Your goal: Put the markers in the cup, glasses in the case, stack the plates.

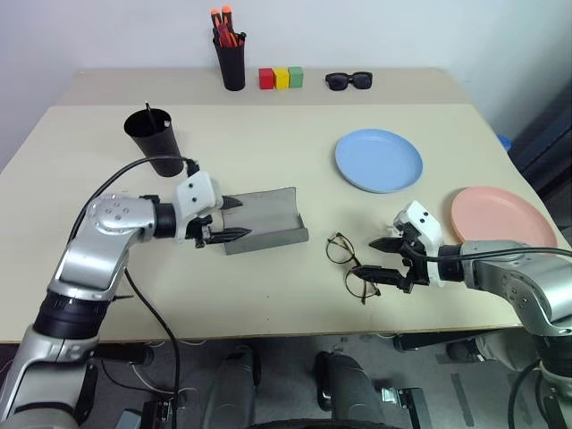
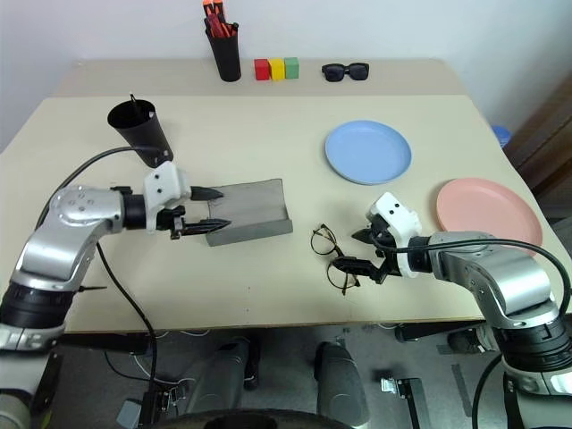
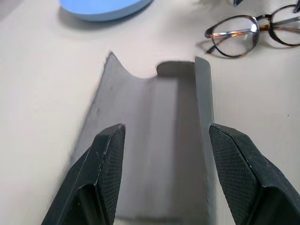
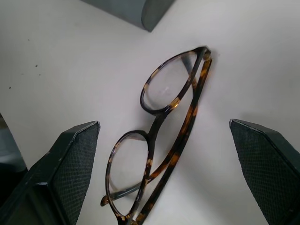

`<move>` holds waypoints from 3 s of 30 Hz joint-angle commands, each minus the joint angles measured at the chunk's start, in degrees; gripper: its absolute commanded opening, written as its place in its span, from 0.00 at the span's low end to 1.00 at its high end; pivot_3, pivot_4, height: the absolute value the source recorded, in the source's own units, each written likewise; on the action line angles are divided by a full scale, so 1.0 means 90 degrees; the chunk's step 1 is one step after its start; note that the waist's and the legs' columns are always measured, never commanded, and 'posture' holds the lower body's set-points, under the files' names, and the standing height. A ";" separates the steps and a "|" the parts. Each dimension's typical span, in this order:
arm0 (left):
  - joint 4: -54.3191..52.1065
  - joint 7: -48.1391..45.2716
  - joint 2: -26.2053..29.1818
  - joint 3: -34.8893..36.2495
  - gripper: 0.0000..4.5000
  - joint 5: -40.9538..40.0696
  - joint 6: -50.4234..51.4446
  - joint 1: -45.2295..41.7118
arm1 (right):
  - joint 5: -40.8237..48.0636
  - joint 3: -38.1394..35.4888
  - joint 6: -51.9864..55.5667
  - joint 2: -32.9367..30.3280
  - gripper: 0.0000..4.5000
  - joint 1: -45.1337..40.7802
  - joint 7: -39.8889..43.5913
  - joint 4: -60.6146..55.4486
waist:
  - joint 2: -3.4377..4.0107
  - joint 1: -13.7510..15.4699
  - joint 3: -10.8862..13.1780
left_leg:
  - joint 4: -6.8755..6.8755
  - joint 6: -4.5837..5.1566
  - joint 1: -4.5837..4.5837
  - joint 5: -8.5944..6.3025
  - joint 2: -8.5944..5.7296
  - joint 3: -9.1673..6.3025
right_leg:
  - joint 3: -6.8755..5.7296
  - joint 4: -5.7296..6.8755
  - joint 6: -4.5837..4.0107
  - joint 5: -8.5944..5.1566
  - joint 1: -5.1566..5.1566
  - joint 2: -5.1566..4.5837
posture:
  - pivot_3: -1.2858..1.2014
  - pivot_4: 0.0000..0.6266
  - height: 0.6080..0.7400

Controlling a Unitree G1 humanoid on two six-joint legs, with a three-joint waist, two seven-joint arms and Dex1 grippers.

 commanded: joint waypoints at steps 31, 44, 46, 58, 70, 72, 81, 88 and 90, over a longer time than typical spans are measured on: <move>-0.1489 0.1082 -0.0137 0.1930 0.65 -0.1228 -0.0325 0.3711 | -0.0931 0.1907 -0.1588 0.0918 0.01 -0.3353 0.1057 0.1097 | 0.0018 -0.0197 -0.0008 | -0.0035 -0.0020 0.0009 -0.0019 0.0101 0.0132 | -0.0028 -0.0088 -0.0078 0.0053 -0.0075 -0.0005 | 0.52 0.24 1.00; -0.1867 0.1491 -0.0251 0.2045 0.65 -0.1304 -0.0342 0.4092 | -0.3278 0.3363 -0.5629 0.3317 0.01 -0.5860 0.3119 0.7085 | 0.0012 -0.0174 -0.0010 | -0.0025 -0.0016 -0.0007 -0.0015 0.0143 0.0191 | -0.0055 -0.0009 -0.0092 0.0080 -0.0120 0.0001 | 0.52 0.24 1.00; -0.1988 0.1547 -0.0300 0.2100 0.65 -0.1314 -0.0361 0.4275 | -0.3414 0.3299 -0.5971 0.3464 0.01 -0.6025 0.3362 0.7549 | 0.0014 -0.0182 -0.0009 | -0.0025 -0.0030 0.0002 -0.0021 0.0150 0.0191 | -0.0056 -0.0001 -0.0093 0.0080 -0.0120 0.0005 | 0.52 0.24 1.00; -0.1763 0.1945 -0.0526 0.2335 0.65 -0.1660 -0.0207 0.3722 | -0.3610 0.2498 -0.6565 0.3774 0.75 -0.6414 0.3533 0.7895 | 0.0015 -0.0161 -0.0008 | -0.0033 -0.0038 0.0001 -0.0022 0.0157 0.0197 | -0.0056 0.0005 -0.0095 0.0080 -0.0132 0.0008 | 0.52 0.24 1.00; 0.0505 0.3954 -0.1174 0.1071 0.01 -0.1161 0.1684 -0.0908 | -0.3226 0.1586 -0.4895 0.2575 0.76 -0.3758 0.2682 0.3091 | -0.0006 0.0029 -0.0017 | -0.0011 -0.0043 0.0004 0.0002 0.0152 0.0191 | -0.0065 0.0011 -0.0056 0.0097 -0.0102 0.0011 | 0.52 0.24 1.00; 0.0931 0.3780 -0.1257 0.0839 0.01 -0.1062 0.1615 -0.1346 | -0.3191 0.1533 -0.4477 0.2432 0.76 -0.3327 0.2466 0.2408 | -0.0004 -0.0025 -0.0015 | -0.0010 -0.0042 0.0004 0.0003 0.0151 0.0193 | -0.0064 0.0011 -0.0051 0.0101 -0.0103 0.0010 | 0.52 0.24 1.00; 0.3050 0.2719 -0.1345 -0.0645 0.01 0.0031 0.1061 -0.2735 | -0.3156 0.1322 -0.3176 0.2023 0.76 -0.2056 0.1388 0.0687 | -0.0005 -0.0046 -0.0016 | -0.0013 -0.0043 0.0013 0.0006 0.0158 0.0187 | -0.0060 0.0026 -0.0069 0.0091 -0.0110 0.0023 | 0.52 0.24 1.00; 0.2845 0.1778 -0.1217 -0.0895 0.01 0.0066 0.1083 -0.2702 | -0.3081 0.1204 -0.2952 0.1592 0.76 -0.1572 0.1078 0.0303 | -0.0008 0.0008 -0.0014 | -0.0012 -0.0043 0.0008 0.0006 0.0158 0.0187 | -0.0060 0.0014 -0.0074 0.0089 -0.0110 0.0021 | 0.52 0.24 1.00; 0.2360 0.1451 -0.1060 -0.0974 0.01 0.0007 0.1168 -0.2418 | -0.3080 0.1185 -0.2998 0.1529 0.76 -0.1526 0.1005 0.0399 | -0.0008 0.0000 -0.0014 | -0.0012 -0.0043 0.0008 0.0006 0.0158 0.0187 | -0.0060 0.0014 -0.0074 0.0089 -0.0109 0.0020 | 0.52 0.24 1.00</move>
